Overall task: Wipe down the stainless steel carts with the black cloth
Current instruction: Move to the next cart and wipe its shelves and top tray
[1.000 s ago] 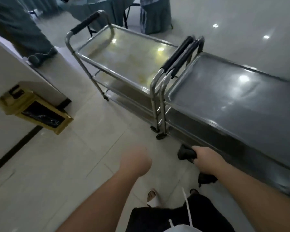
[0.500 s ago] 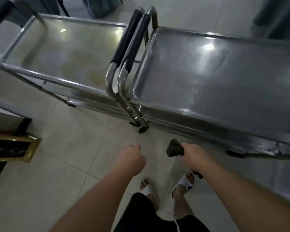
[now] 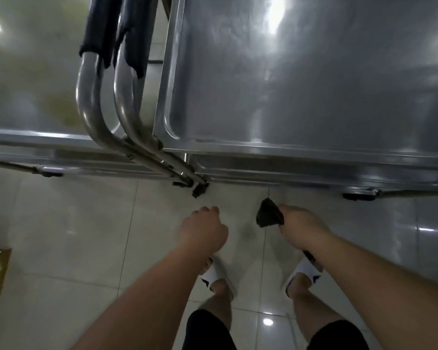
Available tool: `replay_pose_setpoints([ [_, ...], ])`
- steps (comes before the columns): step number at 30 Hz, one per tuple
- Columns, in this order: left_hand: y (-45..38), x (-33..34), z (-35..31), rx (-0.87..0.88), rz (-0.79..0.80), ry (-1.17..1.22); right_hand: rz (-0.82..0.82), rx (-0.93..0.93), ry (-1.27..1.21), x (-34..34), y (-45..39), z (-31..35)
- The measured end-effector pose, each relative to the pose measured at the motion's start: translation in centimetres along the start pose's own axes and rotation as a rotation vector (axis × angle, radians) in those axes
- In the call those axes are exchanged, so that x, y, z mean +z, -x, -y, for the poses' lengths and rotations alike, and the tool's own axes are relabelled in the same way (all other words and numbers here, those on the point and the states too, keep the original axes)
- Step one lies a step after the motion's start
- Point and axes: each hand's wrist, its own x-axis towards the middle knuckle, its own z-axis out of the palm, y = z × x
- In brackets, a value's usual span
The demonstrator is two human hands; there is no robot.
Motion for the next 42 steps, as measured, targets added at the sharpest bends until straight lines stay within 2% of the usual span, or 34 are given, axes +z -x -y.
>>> replay_pose_setpoints([
  [6,-8.1,5.0,0.5,-0.021,0.001,-0.038,-0.072,-0.147,0.061,3.7,-8.3,-1.3],
  [14,-18.9,12.1,0.4,0.078,-0.102,-0.081,-0.110,-0.149,0.164,7.0,-19.2,-4.9],
  [19,-26.2,13.6,0.9,0.087,-0.206,-0.071,-0.166,-0.227,0.142,8.0,-25.9,-4.7],
  [25,-33.7,14.2,1.3,0.156,-0.343,-0.201,-0.421,-0.308,0.075,8.3,-31.9,-4.4],
  [28,-36.6,14.4,1.6,0.201,-0.426,-0.231,-0.427,-0.224,0.115,8.2,-35.6,-3.6],
  [31,-38.6,14.8,2.2,0.237,-0.480,-0.197,-0.448,-0.261,0.041,8.1,-38.9,-2.6],
  [40,-39.8,17.6,5.1,0.235,-0.398,-0.125,-0.638,-0.214,-0.021,8.5,-42.0,1.1],
  [42,-40.0,18.0,6.0,0.231,-0.387,-0.075,-0.639,-0.173,0.027,8.1,-42.6,2.0],
])
